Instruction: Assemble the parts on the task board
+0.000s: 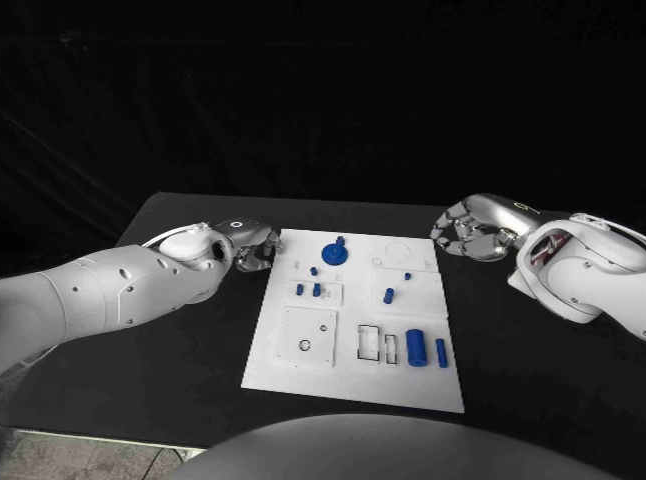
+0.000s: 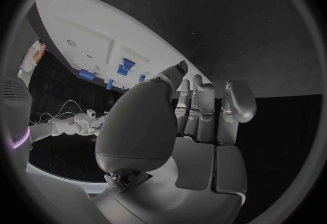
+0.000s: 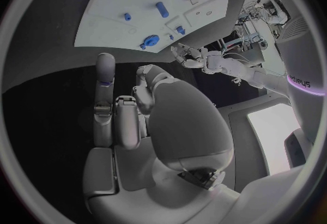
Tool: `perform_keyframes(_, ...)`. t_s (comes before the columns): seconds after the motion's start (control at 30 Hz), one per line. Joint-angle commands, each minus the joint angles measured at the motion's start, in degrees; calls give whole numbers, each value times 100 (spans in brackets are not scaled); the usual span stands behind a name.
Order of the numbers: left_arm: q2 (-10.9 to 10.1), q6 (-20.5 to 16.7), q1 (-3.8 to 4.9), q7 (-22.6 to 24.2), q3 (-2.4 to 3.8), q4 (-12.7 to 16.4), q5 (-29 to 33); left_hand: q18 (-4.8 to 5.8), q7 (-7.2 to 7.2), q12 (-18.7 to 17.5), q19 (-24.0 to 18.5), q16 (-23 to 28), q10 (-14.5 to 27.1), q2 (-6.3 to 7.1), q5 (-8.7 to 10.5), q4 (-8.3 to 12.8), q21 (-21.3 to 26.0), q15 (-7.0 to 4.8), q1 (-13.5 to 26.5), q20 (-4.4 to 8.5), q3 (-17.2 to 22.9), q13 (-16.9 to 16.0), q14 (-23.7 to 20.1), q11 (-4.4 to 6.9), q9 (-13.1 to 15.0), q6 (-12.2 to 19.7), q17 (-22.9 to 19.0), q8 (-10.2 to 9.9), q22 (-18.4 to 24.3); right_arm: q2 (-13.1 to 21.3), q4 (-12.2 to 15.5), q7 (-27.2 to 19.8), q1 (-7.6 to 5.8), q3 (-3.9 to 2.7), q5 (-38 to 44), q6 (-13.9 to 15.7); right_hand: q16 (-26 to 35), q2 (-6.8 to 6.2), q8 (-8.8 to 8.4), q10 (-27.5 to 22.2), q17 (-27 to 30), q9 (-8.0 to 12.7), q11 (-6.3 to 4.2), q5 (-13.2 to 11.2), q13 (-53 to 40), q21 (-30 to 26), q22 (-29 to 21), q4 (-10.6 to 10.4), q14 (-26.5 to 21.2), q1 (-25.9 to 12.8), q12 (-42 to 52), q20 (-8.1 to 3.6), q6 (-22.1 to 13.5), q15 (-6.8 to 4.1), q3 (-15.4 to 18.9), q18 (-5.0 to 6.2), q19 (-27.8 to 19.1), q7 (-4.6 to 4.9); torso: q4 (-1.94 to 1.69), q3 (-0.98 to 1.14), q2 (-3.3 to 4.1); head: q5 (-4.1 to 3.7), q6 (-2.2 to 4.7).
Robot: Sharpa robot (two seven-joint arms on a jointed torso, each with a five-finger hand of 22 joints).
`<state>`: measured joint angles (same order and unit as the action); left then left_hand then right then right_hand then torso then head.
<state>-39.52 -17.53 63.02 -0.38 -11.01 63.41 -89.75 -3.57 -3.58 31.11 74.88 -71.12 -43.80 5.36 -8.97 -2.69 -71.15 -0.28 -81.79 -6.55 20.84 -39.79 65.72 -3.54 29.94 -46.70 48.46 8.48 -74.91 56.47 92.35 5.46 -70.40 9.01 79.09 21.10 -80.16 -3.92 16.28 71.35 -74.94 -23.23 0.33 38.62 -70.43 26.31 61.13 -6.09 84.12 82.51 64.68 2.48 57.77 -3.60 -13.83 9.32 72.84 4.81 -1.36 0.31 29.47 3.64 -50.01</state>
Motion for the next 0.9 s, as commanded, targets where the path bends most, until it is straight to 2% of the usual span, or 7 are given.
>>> perform_keyframes(0.03, -140, -598, 20, 416, 16, 136, 514, -124, -53, 169, -127, 110, 131, -2, 98, -87, 132, 4, 68, 6, -32, -138, -151, -6, 52, -121, -159, 139, -866, -94, 18, 258, -134, -5, 407, -455, 212, -149, 83, -1062, -154, -172, 6, -133, 1047, -127, 21, 54, 120, -58, -1410, 12, -189, 8, -163, 95, -153, 42, -25, -25, -1, -35, 1)
perform_keyframes(0.17, -409, -1198, 55, 1281, 28, 477, 1497, -275, -83, 476, -854, 610, 460, 89, 303, -577, 997, 28, 466, -24, -440, -372, -916, 87, 128, -112, -871, 358, -621, -281, -29, 382, -251, -5, 696, -766, 500, -244, 121, -1905, 137, -350, 90, -385, 1993, -193, 123, 163, -69, -83, -2631, 51, -487, 56, -362, 91, -345, 72, -78, -68, -14, -91, 1)
perform_keyframes(0.3, -623, -1255, 85, 2212, 23, 831, 2860, -538, -108, 621, -2992, 1284, 1099, 80, 535, -1126, 3320, 273, 573, -127, -911, -462, -2215, 79, 110, 20, -1272, 493, 28, -496, -141, 435, -267, -5, 1099, -1028, 654, -248, 39, -2122, 307, -356, 207, -839, 2635, -226, 213, 168, -170, -184, -3359, 107, -683, 136, -471, 81, -431, 116, -126, -91, -25, -130, 1)
perform_keyframes(0.43, -812, -612, 103, 3012, 2, 1205, 4591, -417, -227, 379, -4480, 2520, 1944, -129, 323, -1311, 4553, 488, 641, -194, -1312, -78, -3780, -139, -54, 280, -1775, 476, 453, -706, -305, 446, -180, -5, 1557, -1208, 814, -353, -279, -2414, 485, -156, 364, -1322, 3328, -334, 208, 83, -280, -321, -4124, 176, -962, 203, -564, 91, -483, 107, -191, -112, -47, -156, 1)
perform_keyframes(0.6, -1014, 215, 110, 3414, -19, 1654, 6207, -401, -250, -542, -5417, 4397, 2686, -416, -79, -1395, 5932, 523, 960, -415, -2066, 1115, -4847, -154, -700, 701, -2850, -26, 1402, -885, -520, 369, -5, -4, 1943, -1149, 817, -466, -650, -2495, 522, 161, 447, -1653, 3986, -447, 183, 52, -287, -397, -4685, 234, -1097, 271, -584, 106, -428, 36, -246, -140, -61, -186, 1)
perform_keyframes(0.7, -1106, 594, 111, 3506, -54, 1863, 6947, -381, -181, -1454, -5781, 5832, 3364, -478, -45, -1390, 6443, 593, 1055, -533, -2350, 2159, -5724, -33, -944, 878, -3805, -248, 1827, -951, -623, 320, 85, -5, 2042, -1113, 794, -473, -761, -2487, 519, 290, 478, -1748, 4237, -507, 160, 56, -274, -409, -4850, 262, -1054, 287, -527, 110, -382, 15, -266, -151, -62, -197, 1)
perform_keyframes(0.9, -1227, 1243, 107, 3564, -108, 2147, 7915, -430, 255, -2482, -6673, 7042, 4051, -429, 302, -1424, 6840, 778, 1474, -695, -2672, 3402, -6506, 352, -2142, 2849, -4767, -631, 3632, -1046, -846, 185, 287, -5, 2113, -1025, 798, -416, -831, -2362, 555, 435, 502, -1777, 4572, -597, 134, 85, -276, -381, -4996, 278, -846, 299, -462, 112, -319, 84, -248, -157, -61, -207, 1)
